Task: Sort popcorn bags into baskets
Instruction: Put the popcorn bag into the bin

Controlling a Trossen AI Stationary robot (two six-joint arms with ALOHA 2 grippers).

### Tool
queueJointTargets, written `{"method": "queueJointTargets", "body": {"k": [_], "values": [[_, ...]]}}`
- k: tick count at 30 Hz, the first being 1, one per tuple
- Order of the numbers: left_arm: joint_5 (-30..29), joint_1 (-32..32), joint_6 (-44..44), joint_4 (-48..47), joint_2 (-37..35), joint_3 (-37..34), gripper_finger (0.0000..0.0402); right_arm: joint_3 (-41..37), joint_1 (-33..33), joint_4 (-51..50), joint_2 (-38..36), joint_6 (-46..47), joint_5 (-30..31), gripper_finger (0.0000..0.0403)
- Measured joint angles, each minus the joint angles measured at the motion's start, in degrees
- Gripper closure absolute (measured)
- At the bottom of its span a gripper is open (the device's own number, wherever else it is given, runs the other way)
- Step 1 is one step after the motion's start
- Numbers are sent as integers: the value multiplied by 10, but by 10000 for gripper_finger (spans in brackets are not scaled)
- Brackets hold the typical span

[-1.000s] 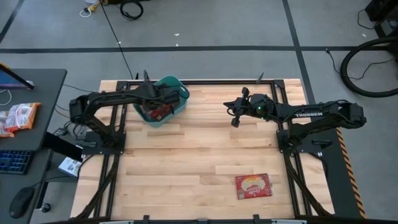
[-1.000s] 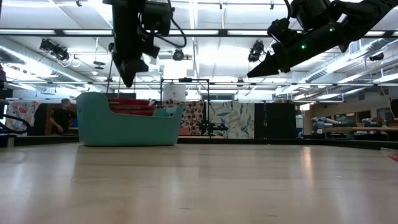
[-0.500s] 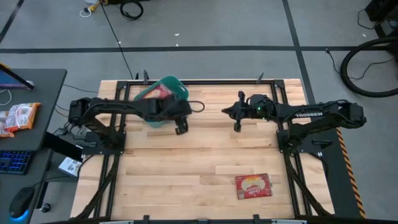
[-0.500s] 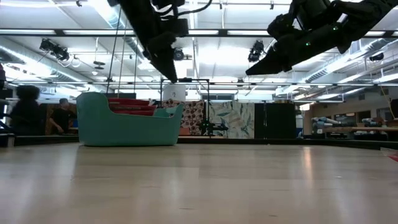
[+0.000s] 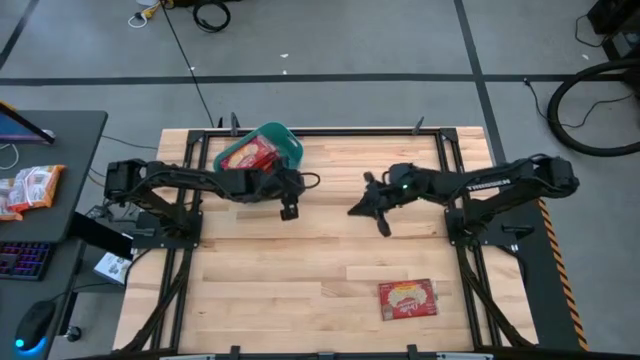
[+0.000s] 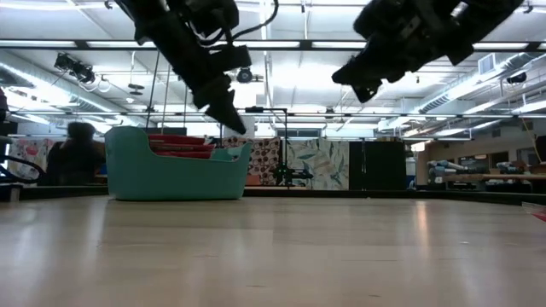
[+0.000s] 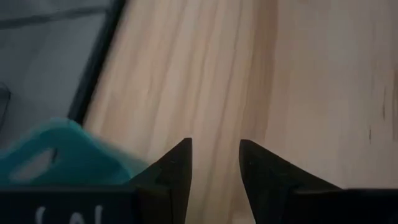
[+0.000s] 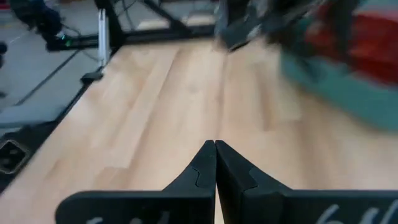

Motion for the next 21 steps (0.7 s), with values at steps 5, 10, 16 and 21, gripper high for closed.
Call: {"method": "queueJointTargets", "body": {"k": [5,10,16,21], "values": [[2,0,21,25,-9,2,265,63,35,-122,69,37,-36,396],[0,0,28,12,-10,1,265,106,64,-301,123,88,-145,394],[-14,0,56,17,-10,1,265,108,135,-404,165,165,-242,393],[-19,0,70,14,-10,5,265,108,193,-410,201,209,-272,393]]}}
